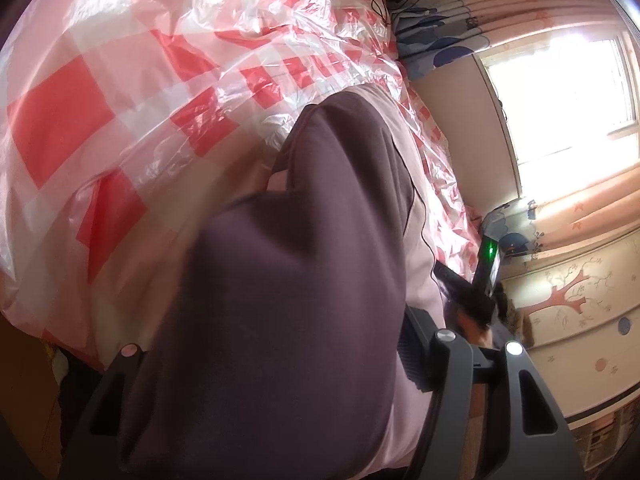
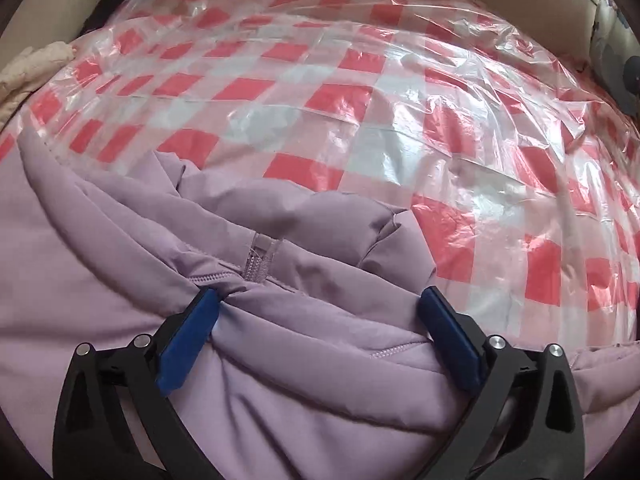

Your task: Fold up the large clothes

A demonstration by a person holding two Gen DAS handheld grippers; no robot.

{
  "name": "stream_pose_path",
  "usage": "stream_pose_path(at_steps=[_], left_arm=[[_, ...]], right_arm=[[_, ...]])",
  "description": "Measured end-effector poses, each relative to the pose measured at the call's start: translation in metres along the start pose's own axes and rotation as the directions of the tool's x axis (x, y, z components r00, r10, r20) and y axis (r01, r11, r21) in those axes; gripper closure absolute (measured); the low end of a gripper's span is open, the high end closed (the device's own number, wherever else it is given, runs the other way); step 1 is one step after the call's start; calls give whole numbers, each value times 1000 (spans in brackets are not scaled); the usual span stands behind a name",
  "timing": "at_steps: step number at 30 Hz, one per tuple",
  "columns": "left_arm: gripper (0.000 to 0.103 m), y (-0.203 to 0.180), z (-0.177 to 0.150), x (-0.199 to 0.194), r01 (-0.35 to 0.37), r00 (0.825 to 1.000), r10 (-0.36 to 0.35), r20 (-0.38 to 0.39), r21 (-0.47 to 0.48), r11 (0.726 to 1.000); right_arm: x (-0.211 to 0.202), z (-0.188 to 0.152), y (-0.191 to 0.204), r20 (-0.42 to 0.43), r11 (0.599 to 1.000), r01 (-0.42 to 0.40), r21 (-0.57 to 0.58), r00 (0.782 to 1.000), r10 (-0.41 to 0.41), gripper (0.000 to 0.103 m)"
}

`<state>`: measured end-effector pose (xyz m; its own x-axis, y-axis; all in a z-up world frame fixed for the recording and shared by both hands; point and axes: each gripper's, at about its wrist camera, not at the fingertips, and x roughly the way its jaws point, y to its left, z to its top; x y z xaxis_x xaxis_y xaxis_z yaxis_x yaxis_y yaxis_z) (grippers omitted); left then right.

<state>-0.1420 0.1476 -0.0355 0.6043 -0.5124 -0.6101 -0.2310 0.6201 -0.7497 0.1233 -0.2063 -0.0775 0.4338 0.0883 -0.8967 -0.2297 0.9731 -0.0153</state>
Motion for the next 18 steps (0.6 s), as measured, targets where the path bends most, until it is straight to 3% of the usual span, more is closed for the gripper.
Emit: stream_pose_path(at_steps=[4, 9, 11, 13, 14, 18], left_arm=[[39, 5, 2, 2, -1, 1000, 0, -20, -26, 1000], [35, 9, 2, 2, 11, 1000, -12, -24, -47, 999], [35, 9, 0, 1, 13, 1000, -14, -22, -48, 999], [32, 9, 1, 2, 13, 1000, -14, -23, -47, 999], [32, 6, 0, 4, 6, 1000, -7, -28, -37, 999], [32, 6, -2, 1, -21, 1000, 21, -15, -11, 1000]], right_arm=[[-51, -13, -2, 86, 997, -79, 2, 993, 78, 7], [-142, -92, 15, 202, 990, -64, -127, 975, 89, 7], [-148, -131, 25, 182, 985, -64, -160, 979, 93, 7], [-123, -156, 42, 100, 975, -22, -219, 994, 45, 7], [-113, -165, 45, 110, 974, -13, -228, 993, 39, 7], [-137, -165, 38, 148, 985, -84, -153, 983, 107, 7]])
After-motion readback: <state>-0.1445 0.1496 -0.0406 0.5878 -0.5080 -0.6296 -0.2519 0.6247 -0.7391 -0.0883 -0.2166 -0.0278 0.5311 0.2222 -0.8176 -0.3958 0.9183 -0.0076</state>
